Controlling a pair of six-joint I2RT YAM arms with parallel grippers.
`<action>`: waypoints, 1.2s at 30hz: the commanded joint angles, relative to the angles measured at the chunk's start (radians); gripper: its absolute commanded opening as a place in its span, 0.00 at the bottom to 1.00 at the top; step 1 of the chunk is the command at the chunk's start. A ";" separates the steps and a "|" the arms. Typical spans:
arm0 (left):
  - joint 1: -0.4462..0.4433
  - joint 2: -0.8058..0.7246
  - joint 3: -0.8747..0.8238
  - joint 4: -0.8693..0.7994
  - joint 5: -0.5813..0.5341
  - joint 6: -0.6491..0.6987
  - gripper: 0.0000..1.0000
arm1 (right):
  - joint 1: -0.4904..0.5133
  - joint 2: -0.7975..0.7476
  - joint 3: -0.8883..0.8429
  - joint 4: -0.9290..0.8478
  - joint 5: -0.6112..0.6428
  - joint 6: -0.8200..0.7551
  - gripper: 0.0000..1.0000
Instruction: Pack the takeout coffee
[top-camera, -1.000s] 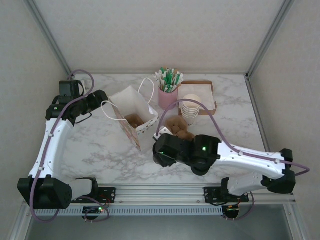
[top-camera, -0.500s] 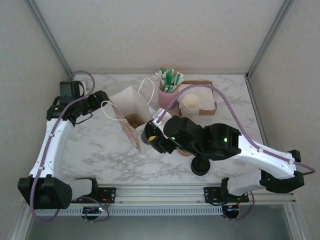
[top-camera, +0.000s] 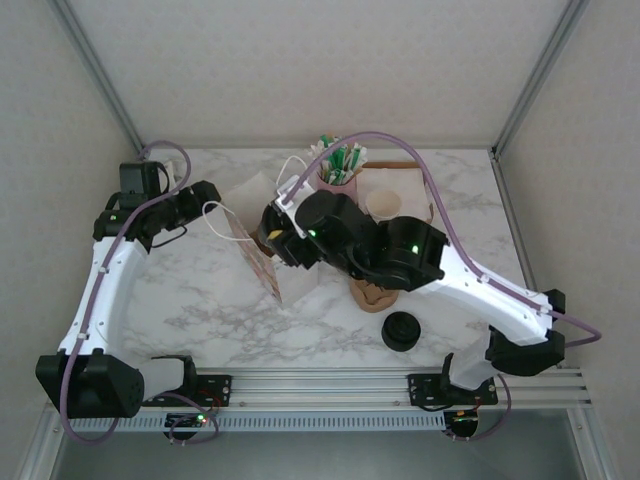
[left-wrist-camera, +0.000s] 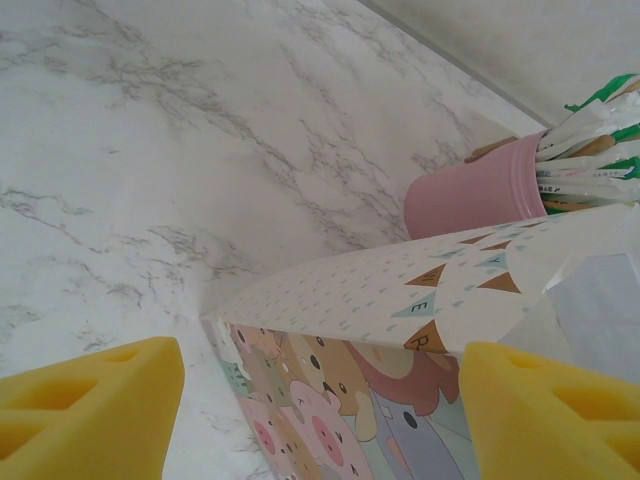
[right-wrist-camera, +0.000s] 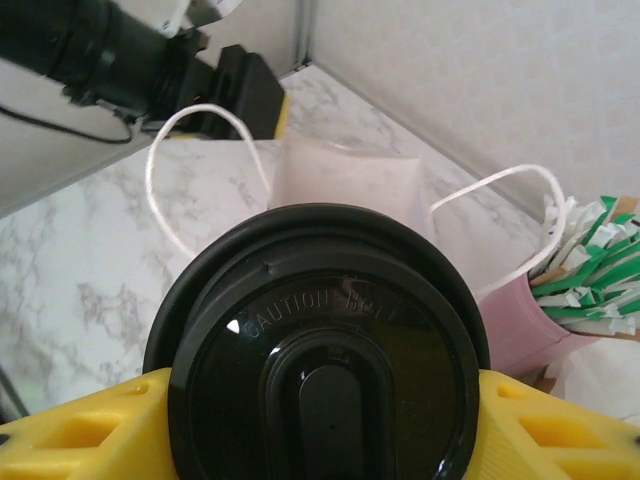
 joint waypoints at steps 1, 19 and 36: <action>0.009 -0.009 0.005 0.007 -0.006 -0.001 0.73 | -0.026 0.035 0.069 0.020 -0.005 -0.023 0.59; 0.040 0.288 0.272 -0.015 -0.033 -0.115 0.64 | -0.171 0.362 0.352 -0.183 -0.144 -0.056 0.59; -0.079 0.485 0.225 -0.048 0.176 -0.048 0.68 | -0.184 0.427 0.388 -0.332 -0.234 -0.061 0.60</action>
